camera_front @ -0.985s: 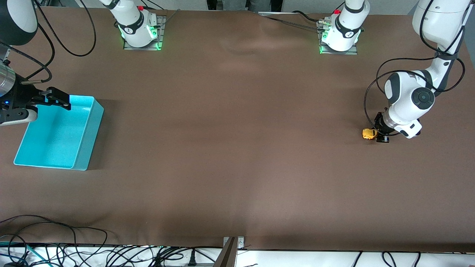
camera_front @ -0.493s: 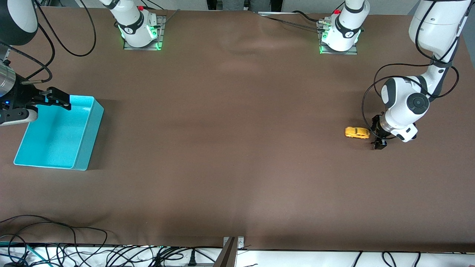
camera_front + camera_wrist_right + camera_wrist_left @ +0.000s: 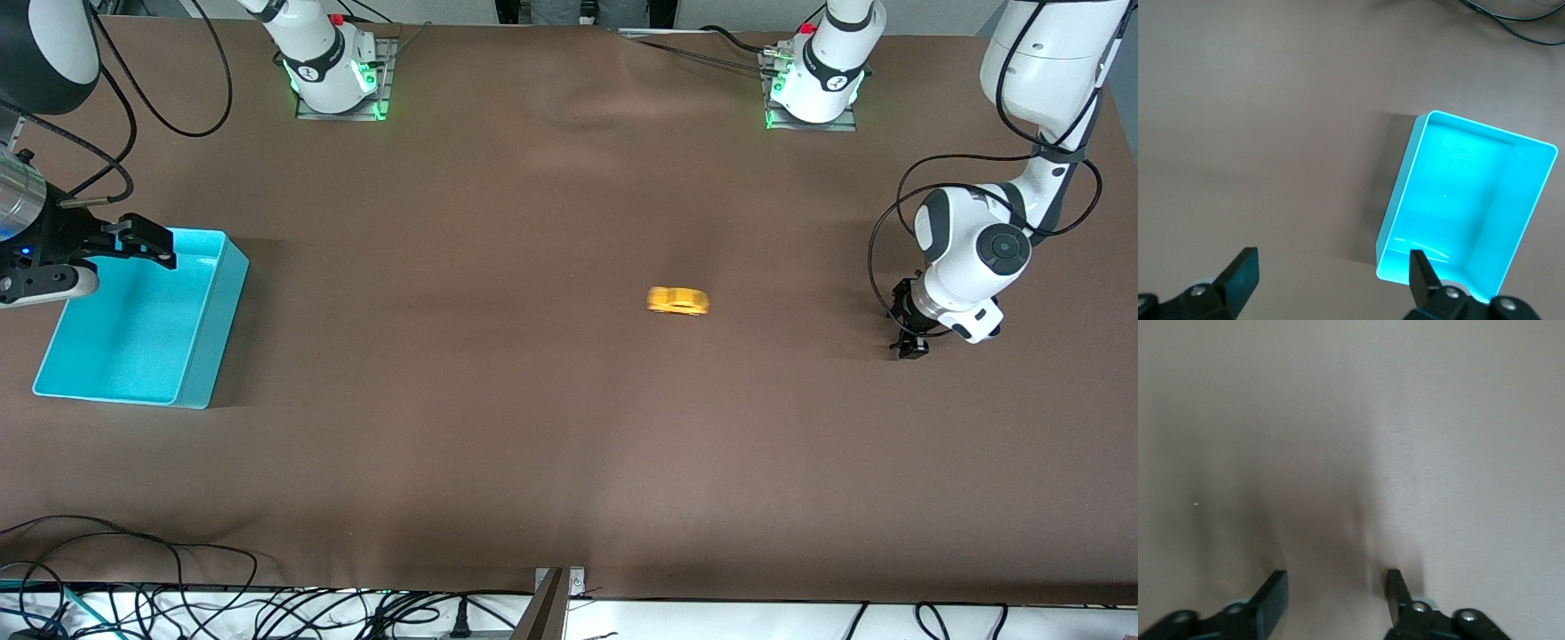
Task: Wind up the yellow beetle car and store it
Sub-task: 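Open the left gripper and release the car to roll toward the bin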
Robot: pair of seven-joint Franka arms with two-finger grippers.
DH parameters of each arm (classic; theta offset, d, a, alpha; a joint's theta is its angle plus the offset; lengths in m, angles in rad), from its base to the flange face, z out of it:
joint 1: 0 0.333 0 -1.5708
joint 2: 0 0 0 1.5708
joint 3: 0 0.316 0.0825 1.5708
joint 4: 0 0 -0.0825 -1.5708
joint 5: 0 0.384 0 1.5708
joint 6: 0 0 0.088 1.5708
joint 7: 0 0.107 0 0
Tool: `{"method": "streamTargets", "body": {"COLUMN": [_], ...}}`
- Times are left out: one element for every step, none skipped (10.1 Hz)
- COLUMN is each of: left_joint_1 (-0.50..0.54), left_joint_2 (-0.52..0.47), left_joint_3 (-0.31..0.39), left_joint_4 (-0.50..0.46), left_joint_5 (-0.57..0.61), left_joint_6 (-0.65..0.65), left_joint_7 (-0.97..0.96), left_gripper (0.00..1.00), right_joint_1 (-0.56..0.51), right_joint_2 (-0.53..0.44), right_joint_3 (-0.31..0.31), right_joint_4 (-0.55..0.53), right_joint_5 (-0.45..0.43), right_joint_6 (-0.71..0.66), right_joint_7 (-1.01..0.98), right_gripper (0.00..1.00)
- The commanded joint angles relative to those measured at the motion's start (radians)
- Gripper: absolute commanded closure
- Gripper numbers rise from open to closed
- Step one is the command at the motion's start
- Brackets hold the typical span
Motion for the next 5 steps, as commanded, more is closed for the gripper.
{"method": "streamTargets", "body": {"left_joint_1": [-0.013, -0.013, -0.015, -0.021, -0.027], "left_joint_2": [-0.057, -0.073, -0.079, -0.078, -0.079], "left_joint_3": [0.002, -0.001, -0.006, -0.007, -0.007], "left_joint_4": [0.067, 0.127, 0.208, 0.283, 0.348], "left_joint_5": [-0.027, -0.031, -0.033, -0.04, -0.062], "left_joint_6": [-0.124, -0.224, -0.348, -0.457, -0.537], "left_joint_7": [0.045, 0.046, 0.047, 0.049, 0.05], "left_gripper": [0.27, 0.21, 0.19, 0.18, 0.18], "right_joint_1": [0.004, 0.018, 0.027, 0.028, 0.026], "right_joint_2": [0.0, 0.017, 0.052, 0.054, 0.051], "right_joint_3": [0.005, 0.005, 0.005, 0.004, 0.001], "right_joint_4": [0.01, 0.01, 0.01, 0.005, 0.01], "right_joint_5": [0.012, 0.01, 0.015, 0.042, 0.061], "right_joint_6": [0.001, 0.001, 0.001, -0.001, -0.007], "right_joint_7": [-0.014, -0.014, -0.016, -0.051, -0.124], "right_gripper": [0.0, 0.0, 0.0, 0.0, 0.0]}}
